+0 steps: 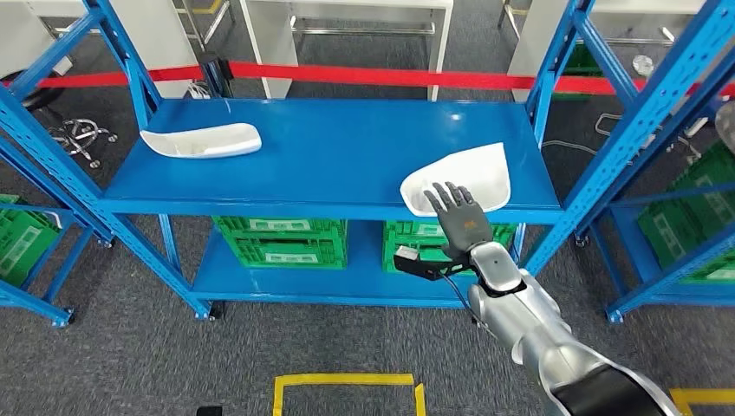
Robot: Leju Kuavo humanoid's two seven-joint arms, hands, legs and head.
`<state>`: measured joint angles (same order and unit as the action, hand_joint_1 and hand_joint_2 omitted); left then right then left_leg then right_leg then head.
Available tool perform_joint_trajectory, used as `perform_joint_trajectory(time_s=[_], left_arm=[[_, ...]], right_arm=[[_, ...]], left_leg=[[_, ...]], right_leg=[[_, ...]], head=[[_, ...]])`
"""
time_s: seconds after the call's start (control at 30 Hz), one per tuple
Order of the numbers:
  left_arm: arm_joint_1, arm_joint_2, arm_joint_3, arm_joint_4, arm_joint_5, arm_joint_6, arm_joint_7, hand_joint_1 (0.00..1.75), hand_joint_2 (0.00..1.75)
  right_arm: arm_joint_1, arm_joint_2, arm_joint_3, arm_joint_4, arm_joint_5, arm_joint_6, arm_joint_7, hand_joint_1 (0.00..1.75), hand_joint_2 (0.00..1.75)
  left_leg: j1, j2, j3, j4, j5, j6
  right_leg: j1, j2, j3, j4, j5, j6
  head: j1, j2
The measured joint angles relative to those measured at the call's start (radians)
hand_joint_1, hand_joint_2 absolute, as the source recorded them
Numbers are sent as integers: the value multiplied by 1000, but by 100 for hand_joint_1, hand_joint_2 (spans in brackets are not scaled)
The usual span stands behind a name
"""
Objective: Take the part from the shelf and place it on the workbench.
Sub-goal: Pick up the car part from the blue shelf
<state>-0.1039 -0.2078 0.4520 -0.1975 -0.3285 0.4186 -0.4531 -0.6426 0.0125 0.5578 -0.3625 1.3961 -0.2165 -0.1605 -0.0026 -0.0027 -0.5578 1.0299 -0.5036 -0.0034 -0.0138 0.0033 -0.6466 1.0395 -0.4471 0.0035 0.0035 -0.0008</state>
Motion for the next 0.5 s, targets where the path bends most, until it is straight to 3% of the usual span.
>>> perform_joint_trajectory(time_s=[0.13, 0.2, 0.37, 0.5], left_arm=[[-1, 0, 0, 0, -6, 26, 10, 0, 0], [-2, 0, 0, 0, -6, 24, 5, 0, 0], [-3, -1, 0, 0, -6, -1, -8, 0, 0], [-3, -1, 0, 0, -7, -12, -6, 0, 0]], right_arm=[[5, -1, -25, 2, -52, 9, -46, 0, 175], [6, -4, -32, 4, -50, 11, -37, 0, 175], [9, -18, -40, 8, -39, 6, -14, 0, 175], [11, -23, -46, 8, -30, 9, -5, 0, 175]], left_leg=[[-2, 1, 9, -8, -2, 16], [-2, 1, 12, -14, -1, 16], [1, 1, 13, -21, 3, -10], [1, 1, 11, -21, 4, -15]], right_leg=[[-1, 3, 4, -3, 10, -7], [1, 3, 4, -3, 8, -11], [4, 2, 4, -3, 7, -16], [3, 1, 5, -3, 9, -18]], head=[[-1, 0], [-1, 0], [-1, 0], [0, 0]])
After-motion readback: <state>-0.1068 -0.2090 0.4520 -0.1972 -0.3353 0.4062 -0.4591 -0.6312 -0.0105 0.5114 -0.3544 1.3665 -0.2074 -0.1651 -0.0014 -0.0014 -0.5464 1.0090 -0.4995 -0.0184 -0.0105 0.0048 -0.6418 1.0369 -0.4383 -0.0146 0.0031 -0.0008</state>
